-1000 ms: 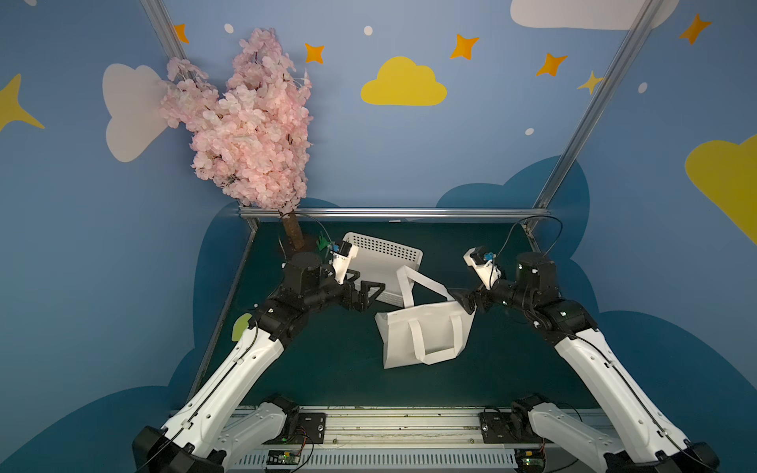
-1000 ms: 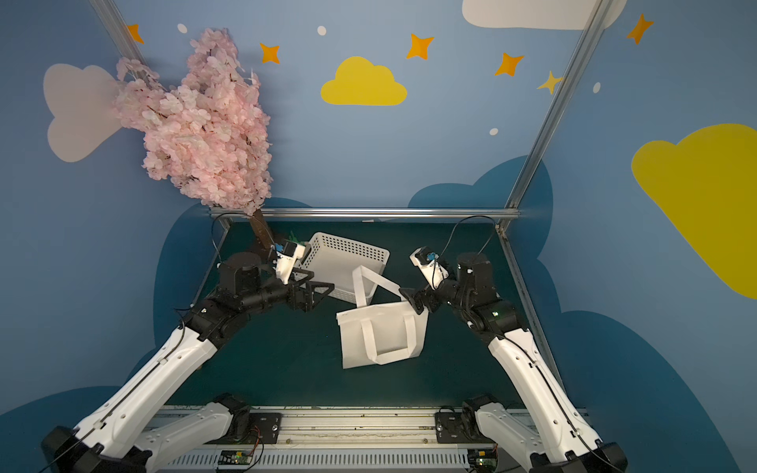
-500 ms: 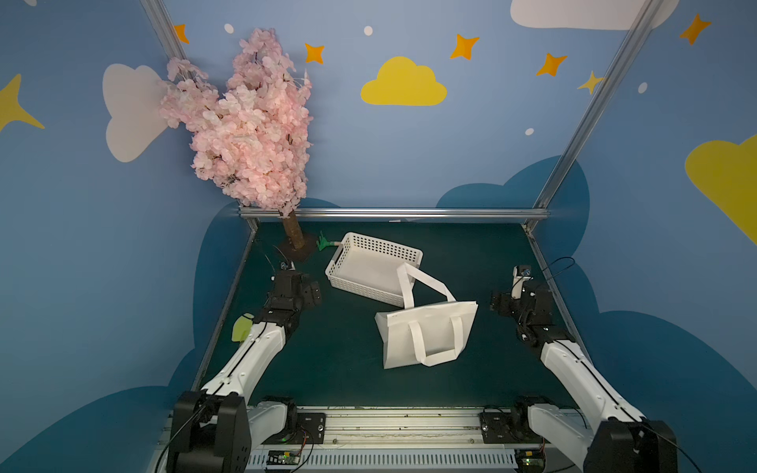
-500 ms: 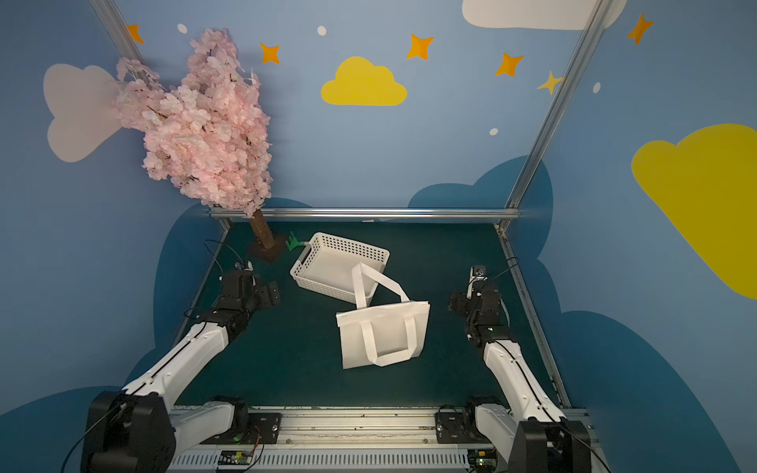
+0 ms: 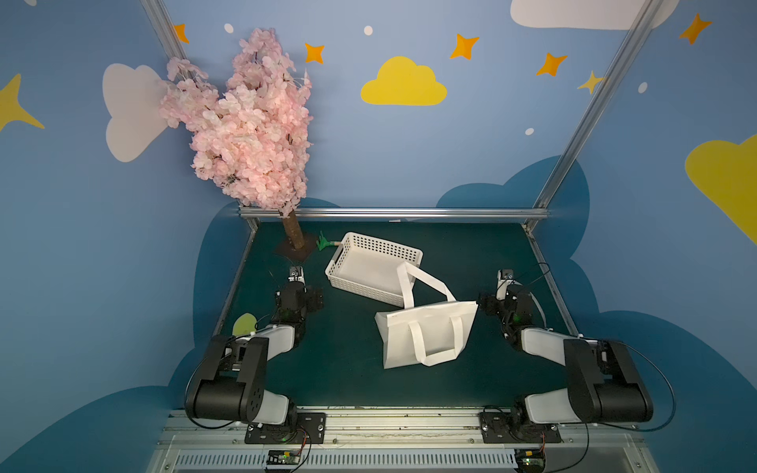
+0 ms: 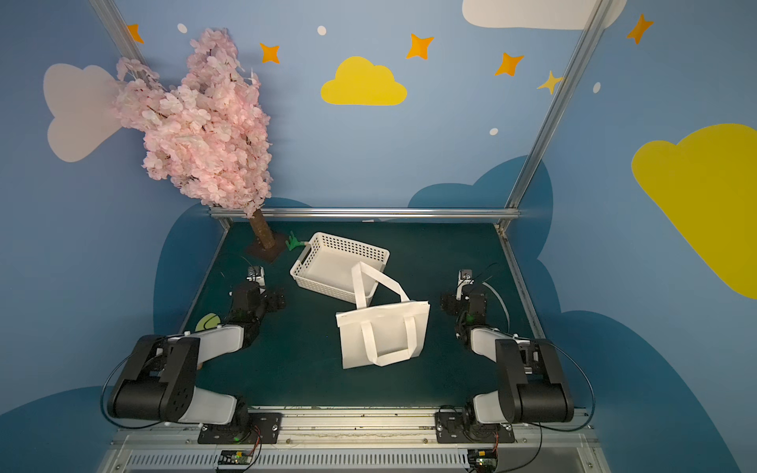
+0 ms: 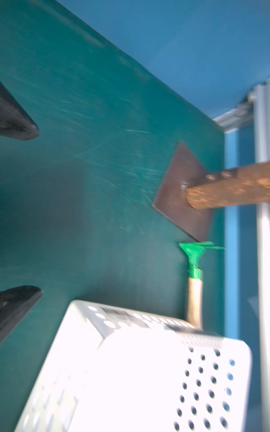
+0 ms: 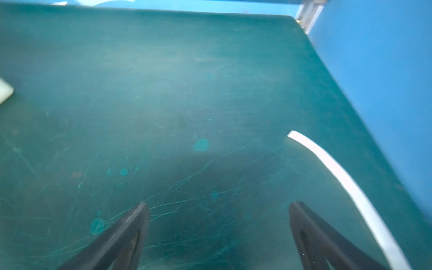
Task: Place the ice pack in the delivery bag
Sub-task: Reset both arms
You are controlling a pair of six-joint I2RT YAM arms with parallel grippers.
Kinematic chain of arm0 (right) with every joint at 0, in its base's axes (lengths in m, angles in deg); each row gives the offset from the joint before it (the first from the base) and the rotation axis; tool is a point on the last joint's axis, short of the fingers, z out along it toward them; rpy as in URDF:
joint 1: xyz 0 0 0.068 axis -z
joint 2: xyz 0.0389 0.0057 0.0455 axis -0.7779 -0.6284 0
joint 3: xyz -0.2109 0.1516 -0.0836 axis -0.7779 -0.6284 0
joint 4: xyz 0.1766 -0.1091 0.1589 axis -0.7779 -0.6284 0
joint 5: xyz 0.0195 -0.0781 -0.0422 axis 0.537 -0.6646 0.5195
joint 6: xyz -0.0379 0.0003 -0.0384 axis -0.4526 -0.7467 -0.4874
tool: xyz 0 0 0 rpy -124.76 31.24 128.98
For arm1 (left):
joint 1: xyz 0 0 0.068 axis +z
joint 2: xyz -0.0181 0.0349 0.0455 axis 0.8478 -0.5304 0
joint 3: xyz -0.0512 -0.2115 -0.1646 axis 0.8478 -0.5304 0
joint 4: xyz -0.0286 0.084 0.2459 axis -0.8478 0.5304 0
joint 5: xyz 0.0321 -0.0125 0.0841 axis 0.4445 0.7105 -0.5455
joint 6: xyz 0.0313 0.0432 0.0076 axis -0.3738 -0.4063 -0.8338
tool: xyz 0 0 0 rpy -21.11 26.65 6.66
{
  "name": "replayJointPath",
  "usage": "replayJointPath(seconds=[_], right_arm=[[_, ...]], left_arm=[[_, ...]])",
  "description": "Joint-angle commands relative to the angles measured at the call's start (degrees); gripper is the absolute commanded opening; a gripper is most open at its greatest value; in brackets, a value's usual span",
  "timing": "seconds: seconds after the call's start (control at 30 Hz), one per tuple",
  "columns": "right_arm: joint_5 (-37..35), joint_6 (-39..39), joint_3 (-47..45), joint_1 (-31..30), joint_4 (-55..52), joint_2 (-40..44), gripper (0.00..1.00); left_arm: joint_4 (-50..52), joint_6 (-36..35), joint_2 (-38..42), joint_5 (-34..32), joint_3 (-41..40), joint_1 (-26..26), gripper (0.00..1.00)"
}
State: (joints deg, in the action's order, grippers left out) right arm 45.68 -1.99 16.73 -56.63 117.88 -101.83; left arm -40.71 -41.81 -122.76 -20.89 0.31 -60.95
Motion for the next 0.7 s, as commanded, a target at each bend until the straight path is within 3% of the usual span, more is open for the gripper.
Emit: replayJointPath(seconds=[0.0, 0.13, 0.67], right_arm=[[1.1, -1.0, 0.0, -0.6, 9.5, -2.1, 0.99], [5.8, -0.5, 3.2, 1.5, 0.5, -1.1, 0.99], [6.6, -0.6, 3.4, 1.8, 0.5, -1.2, 0.99]], left_arm=[[-9.8, -1.9, -2.3, 5.5, -1.5, 1.5, 1.00], [-13.6, -1.3, -4.4, 9.9, -2.6, 3.4, 1.00], [-13.5, -1.4, -4.1, 9.9, -2.7, 3.4, 1.00]])
